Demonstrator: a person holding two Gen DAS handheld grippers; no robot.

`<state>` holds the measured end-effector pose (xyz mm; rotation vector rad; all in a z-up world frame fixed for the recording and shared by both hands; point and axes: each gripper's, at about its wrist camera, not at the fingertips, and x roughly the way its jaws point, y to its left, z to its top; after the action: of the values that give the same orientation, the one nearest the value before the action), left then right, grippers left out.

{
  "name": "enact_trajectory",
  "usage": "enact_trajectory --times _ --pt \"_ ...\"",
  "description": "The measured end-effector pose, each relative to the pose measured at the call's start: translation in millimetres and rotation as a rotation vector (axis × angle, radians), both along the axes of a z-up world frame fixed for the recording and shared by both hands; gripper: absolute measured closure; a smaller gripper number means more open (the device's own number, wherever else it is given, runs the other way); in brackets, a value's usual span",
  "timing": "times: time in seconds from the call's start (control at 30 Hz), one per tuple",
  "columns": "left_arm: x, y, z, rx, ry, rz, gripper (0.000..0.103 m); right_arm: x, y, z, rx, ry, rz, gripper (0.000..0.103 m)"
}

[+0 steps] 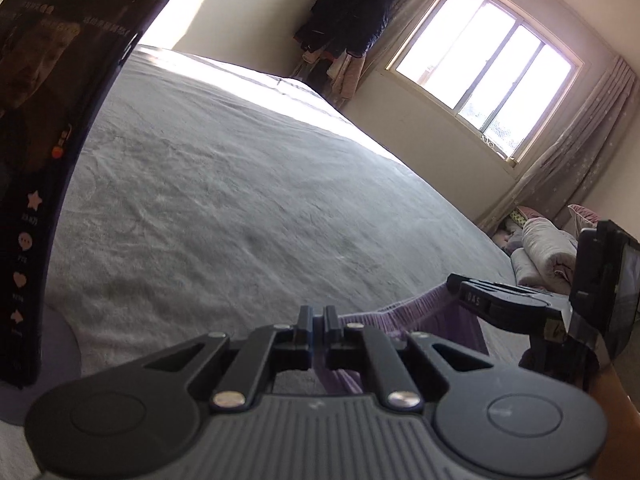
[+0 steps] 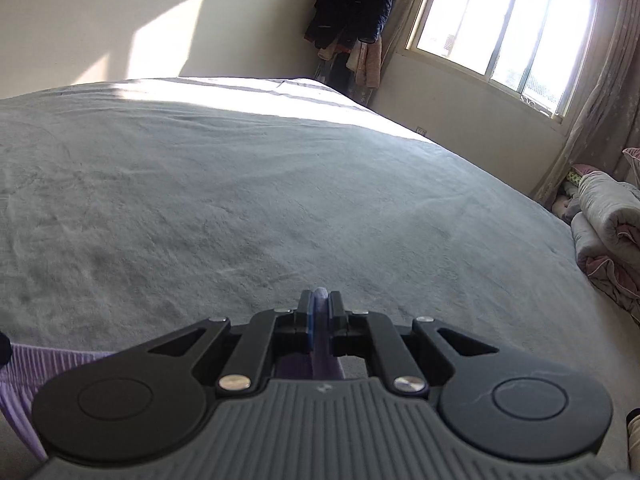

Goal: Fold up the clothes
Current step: 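Lift the pants by the waistband with both grippers, then lay the pants flat on the bed and open both grippers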

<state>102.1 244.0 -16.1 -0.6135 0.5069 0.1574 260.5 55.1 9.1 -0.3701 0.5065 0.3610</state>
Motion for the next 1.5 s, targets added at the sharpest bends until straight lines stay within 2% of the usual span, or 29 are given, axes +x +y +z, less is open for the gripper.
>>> enact_trajectory --times 0.1,0.33,0.37,0.43,0.5,0.53,0.7,0.93,1.2,1.5 --pt "4.8 2.5 -6.4 -0.008 0.039 0.002 0.098 10.5 -4.4 -6.1 0.068 0.065 -0.01 0.097" --pt "13.4 -5.6 -12.4 0.014 0.094 -0.016 0.098 18.6 -17.0 -20.2 0.127 0.165 -0.023 0.092" --pt "14.5 -5.8 -13.1 0.015 0.103 -0.018 0.097 18.7 -18.7 -20.7 0.138 0.174 -0.022 0.086" --pt "17.3 -5.4 -14.3 0.013 0.116 -0.022 0.097 18.5 -19.2 -20.0 0.151 0.192 -0.025 0.083" --pt "16.2 -4.8 -13.8 0.007 0.116 -0.023 0.095 15.4 -23.3 -15.2 0.163 0.193 -0.021 0.068" --pt "15.5 -4.6 -13.0 0.005 0.114 -0.024 0.095 13.8 -25.3 -12.8 0.168 0.194 -0.019 0.056" --pt "13.5 -5.5 -9.3 0.002 0.105 -0.031 0.087 -5.9 -43.6 -0.1 0.152 0.178 -0.007 0.056" --pt "9.8 -19.3 -3.6 0.017 0.09 -0.081 0.072 -44.1 -93.5 7.5 0.129 0.184 -0.062 0.056" --pt "5.7 -48.1 -0.3 0.035 0.097 -0.177 0.068 -94.7 -151.8 7.5 0.106 0.203 -0.142 0.056" --pt "6.5 -85.5 -7.2 -0.012 0.154 -0.318 0.056 -154.3 -206.9 1.4 0.094 0.225 -0.224 0.056"
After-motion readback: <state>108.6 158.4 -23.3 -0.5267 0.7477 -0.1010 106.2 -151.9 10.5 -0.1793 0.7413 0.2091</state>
